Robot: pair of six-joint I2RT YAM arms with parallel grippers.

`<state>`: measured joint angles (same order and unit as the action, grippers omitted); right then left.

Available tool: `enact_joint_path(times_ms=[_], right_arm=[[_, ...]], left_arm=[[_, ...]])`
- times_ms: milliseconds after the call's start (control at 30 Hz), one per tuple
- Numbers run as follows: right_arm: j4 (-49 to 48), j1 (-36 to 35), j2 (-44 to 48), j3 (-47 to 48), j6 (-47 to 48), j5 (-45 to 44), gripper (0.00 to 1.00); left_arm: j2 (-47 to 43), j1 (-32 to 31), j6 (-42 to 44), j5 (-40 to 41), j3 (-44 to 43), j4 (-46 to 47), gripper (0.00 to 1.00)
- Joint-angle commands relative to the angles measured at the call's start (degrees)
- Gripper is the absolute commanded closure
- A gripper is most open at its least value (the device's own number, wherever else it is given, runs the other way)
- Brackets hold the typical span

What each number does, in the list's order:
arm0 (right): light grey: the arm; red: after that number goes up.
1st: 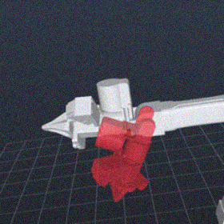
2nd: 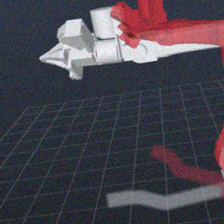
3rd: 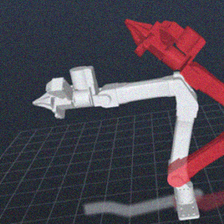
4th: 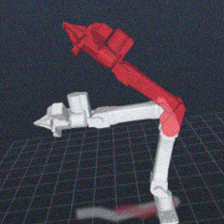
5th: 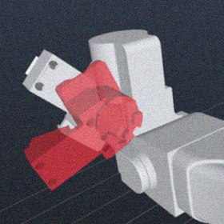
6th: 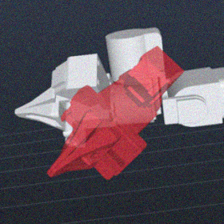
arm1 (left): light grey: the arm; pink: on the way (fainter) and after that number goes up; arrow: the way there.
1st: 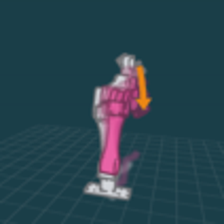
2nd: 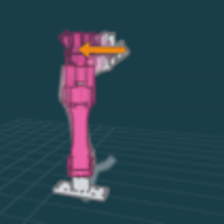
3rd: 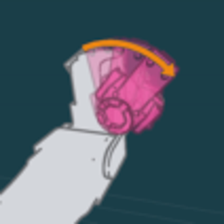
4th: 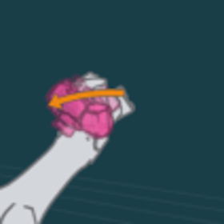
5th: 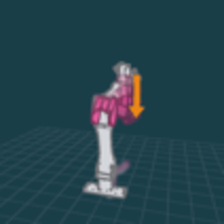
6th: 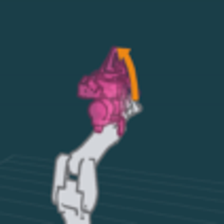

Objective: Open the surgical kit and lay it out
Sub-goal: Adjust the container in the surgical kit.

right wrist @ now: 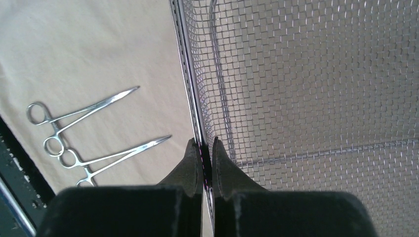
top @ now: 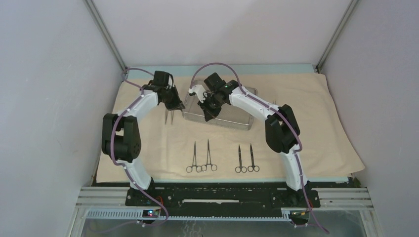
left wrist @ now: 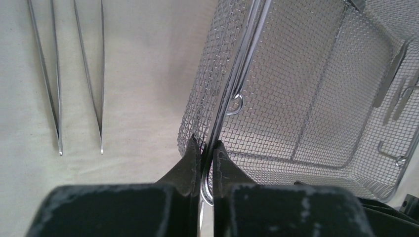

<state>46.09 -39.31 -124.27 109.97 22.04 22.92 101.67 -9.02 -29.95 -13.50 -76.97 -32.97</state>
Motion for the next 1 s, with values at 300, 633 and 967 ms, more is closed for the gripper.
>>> enact_joint_path(times_ms=[300,633,967], right_arm=[[-10.2,2.6,-2.4,-2.4,-7.4,-19.4,0.93],[-12.9,3.8,-1.6,-6.1,-7.3,-19.6,0.87],[-14.1,4.8,-0.1,-8.8,-7.2,-19.4,0.80]], left_arm=[[-4.7,-3.5,-7.2,6.2,9.2,0.7,1.00],[-7.0,-3.7,-6.9,6.1,12.1,1.3,1.00],[-8.7,-4.1,-7.0,5.3,15.0,2.4,1.00]])
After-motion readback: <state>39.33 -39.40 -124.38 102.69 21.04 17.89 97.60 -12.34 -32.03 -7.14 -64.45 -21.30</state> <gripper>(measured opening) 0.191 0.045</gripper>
